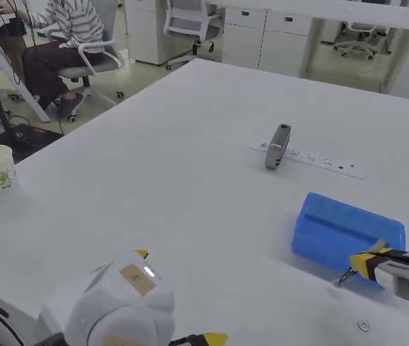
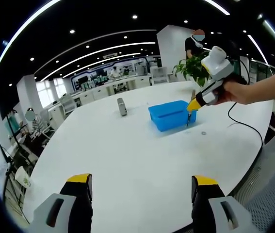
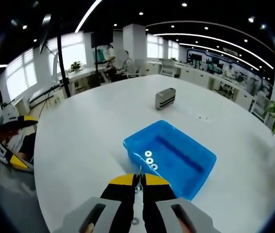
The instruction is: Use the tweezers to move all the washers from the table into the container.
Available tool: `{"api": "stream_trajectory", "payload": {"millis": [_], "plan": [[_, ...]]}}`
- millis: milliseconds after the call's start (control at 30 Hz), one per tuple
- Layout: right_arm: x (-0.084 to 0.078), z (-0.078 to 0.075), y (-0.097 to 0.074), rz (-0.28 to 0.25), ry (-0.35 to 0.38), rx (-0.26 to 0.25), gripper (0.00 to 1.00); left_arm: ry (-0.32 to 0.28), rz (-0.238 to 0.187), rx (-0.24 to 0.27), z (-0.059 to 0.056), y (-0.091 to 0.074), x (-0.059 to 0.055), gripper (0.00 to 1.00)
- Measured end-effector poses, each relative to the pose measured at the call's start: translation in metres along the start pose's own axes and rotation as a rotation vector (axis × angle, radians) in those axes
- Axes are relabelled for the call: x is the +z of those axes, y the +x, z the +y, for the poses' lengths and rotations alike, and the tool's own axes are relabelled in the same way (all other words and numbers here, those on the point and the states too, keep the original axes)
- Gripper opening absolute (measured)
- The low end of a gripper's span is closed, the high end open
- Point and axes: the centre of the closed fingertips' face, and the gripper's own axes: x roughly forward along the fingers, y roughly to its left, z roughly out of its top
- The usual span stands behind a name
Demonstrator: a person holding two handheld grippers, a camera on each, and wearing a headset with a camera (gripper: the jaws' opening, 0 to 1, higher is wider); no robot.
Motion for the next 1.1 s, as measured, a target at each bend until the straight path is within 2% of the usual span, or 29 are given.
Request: {"api": "stream_trajectory", "payload": {"millis": [200,433,733,900,1100], "plan": [[0.007,-0.001,-0.006,-0.001,-0.028,-0.002,0.01,0.003,-0.002,-0.002,-0.001,0.000,0.001,0.85],[0.017,-0.004,-0.012,-0.010,-0.026,0.003,0.01,0.003,-0.003,0.000,0.000,-0.001,0.001,0.85],[0.039,-0.018,-0.020,-0.062,-0.009,-0.025,0.01,0.007,0.004,-0.001,0.000,0.000,-0.001,0.85],[0.045,-0.027,-0.016,-0.075,-0.009,-0.048,0.01,0.007,0.005,-0.001,0.000,0.001,-0.001,0.85],[0.043,-0.037,-0.005,-0.063,-0.013,-0.071,0.01,0.006,0.012,0.000,0.001,0.001,-0.002,0.85]]}}
